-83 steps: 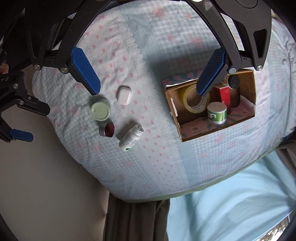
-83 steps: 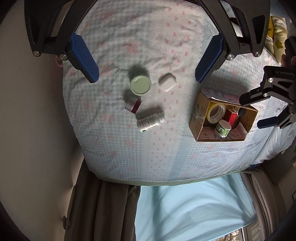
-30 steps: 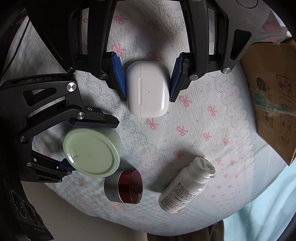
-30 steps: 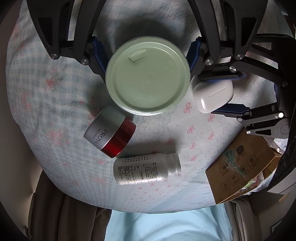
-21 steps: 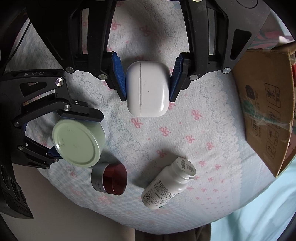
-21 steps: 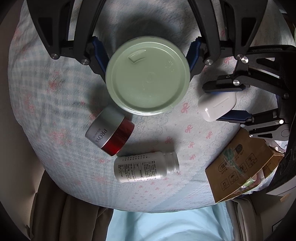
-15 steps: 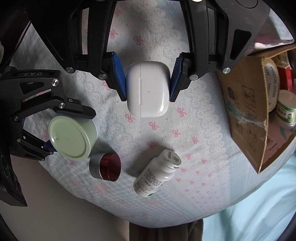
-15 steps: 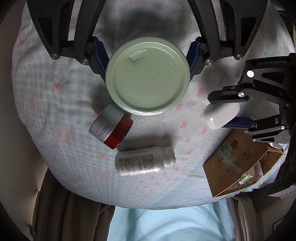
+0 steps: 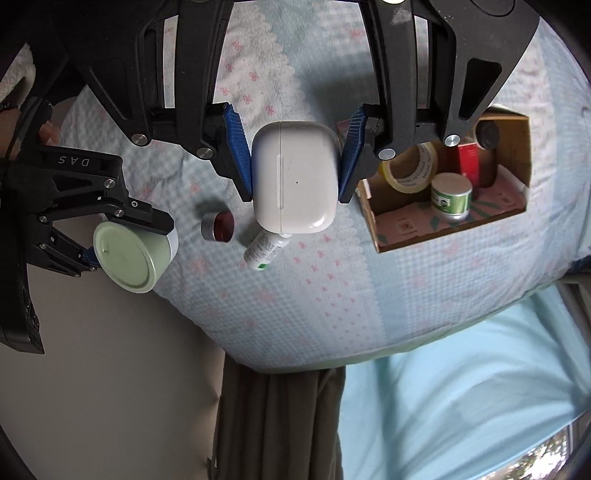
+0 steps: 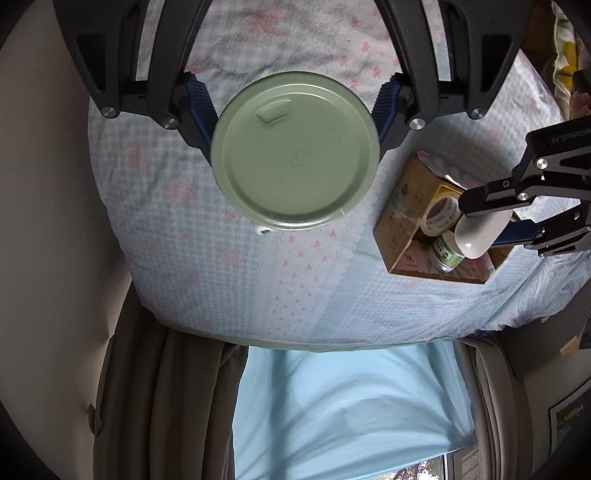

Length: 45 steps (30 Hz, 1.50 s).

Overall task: Organize rigid objects
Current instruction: 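Carry the earbud case and green-lidded jar into the cardboard box and release both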

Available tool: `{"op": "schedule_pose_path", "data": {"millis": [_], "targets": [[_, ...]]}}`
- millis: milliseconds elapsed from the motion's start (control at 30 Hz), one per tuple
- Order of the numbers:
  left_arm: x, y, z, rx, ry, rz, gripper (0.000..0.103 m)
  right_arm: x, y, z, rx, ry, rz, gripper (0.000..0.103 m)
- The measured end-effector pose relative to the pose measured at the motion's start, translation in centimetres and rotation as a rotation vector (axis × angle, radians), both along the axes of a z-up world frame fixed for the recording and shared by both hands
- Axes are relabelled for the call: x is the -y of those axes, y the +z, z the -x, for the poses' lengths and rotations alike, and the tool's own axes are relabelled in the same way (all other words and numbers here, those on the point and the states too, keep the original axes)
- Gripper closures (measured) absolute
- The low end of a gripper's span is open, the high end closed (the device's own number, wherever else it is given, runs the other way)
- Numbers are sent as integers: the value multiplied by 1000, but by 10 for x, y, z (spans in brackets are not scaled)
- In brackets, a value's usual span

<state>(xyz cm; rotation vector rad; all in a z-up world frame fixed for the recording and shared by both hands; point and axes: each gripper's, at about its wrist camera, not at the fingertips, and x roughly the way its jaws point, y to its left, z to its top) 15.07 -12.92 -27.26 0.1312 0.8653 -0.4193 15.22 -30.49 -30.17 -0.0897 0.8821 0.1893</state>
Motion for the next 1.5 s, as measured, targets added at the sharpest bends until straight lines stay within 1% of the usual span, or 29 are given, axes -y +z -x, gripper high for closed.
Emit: {"op": "schedule_pose_path", "data": {"millis": [167, 267, 400, 533, 733, 933, 1033, 1167, 1300, 1400, 1500], "targets": [[-47, 58, 5, 30, 87, 20, 62, -26, 58, 5, 31, 23, -34, 36], [-81, 82, 4, 40, 138, 33, 62, -48, 82, 4, 28, 44, -50, 36], [-127, 101, 1, 43, 179, 44, 62, -81, 101, -2, -17, 49, -82, 36], [-171, 106, -7, 33, 186, 47, 62, -118, 108, -7, -48, 27, -92, 36], [-226, 91, -30, 0, 157, 28, 62, -175, 103, -16, -98, -30, -119, 36], [-266, 63, -59, -47, 99, 6, 62, -223, 83, -37, -159, -93, -160, 36], [-281, 45, -76, -78, 67, -11, 62, -243, 68, -49, -194, -118, -183, 36], [-293, 18, -102, -120, 33, -25, 62, -266, 45, -69, -248, -134, -190, 36], [-297, -10, -128, -165, 8, -37, 62, -285, 18, -90, -311, -123, -170, 36], [-298, -33, -149, -206, 4, -37, 62, -296, -2, -105, -370, -106, -142, 36], [-296, -55, -166, -241, -2, -44, 62, -307, -25, -121, -442, -88, -141, 36]]}}
